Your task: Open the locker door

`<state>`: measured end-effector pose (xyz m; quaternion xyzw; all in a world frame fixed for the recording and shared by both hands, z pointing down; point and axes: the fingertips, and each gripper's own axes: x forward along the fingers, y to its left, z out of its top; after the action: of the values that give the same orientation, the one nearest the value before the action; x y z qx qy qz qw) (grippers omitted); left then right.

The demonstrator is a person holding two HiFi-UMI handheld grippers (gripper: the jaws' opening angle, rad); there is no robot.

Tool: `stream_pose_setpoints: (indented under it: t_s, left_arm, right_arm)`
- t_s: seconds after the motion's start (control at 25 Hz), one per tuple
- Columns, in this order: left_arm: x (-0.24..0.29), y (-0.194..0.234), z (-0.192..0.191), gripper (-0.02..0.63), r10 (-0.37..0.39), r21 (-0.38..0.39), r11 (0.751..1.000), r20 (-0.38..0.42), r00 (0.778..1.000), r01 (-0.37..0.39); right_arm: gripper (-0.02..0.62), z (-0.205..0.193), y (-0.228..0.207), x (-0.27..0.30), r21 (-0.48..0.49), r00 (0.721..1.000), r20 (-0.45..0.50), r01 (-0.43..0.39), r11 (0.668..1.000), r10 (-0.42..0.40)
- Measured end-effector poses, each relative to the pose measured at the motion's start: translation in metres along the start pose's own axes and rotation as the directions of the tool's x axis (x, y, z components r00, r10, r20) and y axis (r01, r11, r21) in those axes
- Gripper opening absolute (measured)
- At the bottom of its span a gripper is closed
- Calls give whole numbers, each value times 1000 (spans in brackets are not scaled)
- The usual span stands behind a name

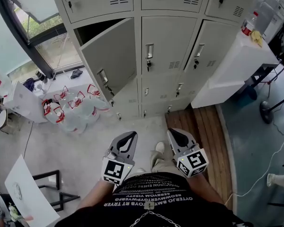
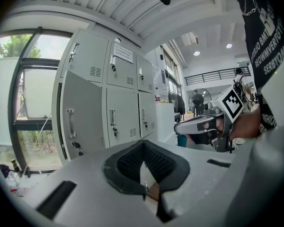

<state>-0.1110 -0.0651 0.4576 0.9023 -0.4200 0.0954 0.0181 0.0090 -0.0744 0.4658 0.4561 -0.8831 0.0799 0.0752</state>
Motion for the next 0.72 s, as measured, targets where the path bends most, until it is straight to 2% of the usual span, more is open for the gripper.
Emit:
stream_pose_setpoints:
  t_s: [0.2,0.72]
  left_arm:
    - [32,25,1,-8,44,-5,999,-26,999,-44]
    - [128,83,26,-8,126,15,992,-22,992,-126]
  right_arm:
    - [-3,5,-28,41,13,999,2,-42,999,42]
    - [-3,36,-102,136,-17,987,-3,-161,987,161]
